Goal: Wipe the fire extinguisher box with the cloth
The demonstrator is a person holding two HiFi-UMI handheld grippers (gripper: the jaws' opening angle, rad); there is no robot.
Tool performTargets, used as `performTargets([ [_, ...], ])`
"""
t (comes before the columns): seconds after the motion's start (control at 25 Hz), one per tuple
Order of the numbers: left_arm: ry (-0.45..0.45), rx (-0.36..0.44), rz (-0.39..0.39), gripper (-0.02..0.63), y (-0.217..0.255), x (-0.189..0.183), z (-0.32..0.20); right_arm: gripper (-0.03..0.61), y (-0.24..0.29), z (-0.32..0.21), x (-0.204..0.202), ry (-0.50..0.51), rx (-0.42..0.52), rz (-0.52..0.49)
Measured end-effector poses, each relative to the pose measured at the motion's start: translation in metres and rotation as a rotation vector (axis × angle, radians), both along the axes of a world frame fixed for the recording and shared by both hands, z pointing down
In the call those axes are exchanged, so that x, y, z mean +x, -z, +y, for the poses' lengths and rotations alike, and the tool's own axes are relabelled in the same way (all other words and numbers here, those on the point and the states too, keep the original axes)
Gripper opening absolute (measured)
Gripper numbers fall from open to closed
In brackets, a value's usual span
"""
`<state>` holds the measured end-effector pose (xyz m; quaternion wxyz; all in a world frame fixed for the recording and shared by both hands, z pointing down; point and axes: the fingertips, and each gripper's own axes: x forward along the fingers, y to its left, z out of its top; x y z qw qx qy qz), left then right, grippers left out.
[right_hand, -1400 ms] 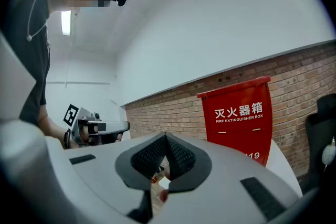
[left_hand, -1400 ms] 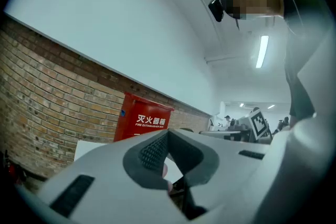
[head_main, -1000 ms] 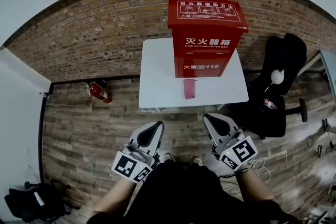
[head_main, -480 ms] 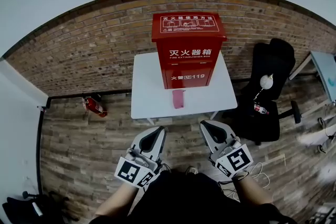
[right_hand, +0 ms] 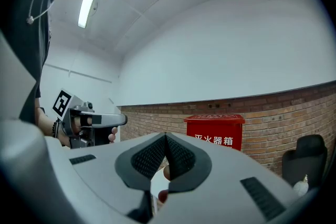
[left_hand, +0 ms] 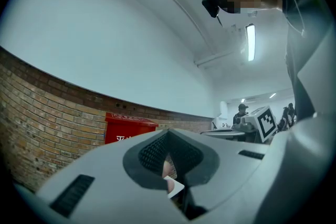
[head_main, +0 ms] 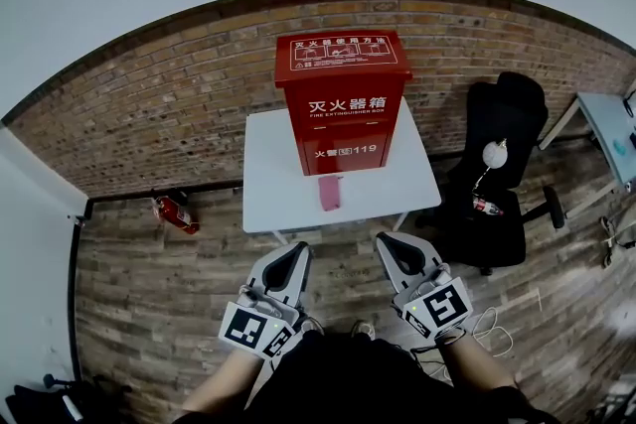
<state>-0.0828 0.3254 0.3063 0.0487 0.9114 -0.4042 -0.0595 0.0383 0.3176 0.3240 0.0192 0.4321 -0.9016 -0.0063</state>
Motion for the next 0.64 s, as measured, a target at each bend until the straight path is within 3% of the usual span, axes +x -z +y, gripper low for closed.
performTargets([
  [0.64, 0.014, -0.027, -0.005, 0.017, -0.005, -0.014, -0.002, 0.017, -0.007, 0.002, -0.018, 0.025, -0.017, 0.013],
])
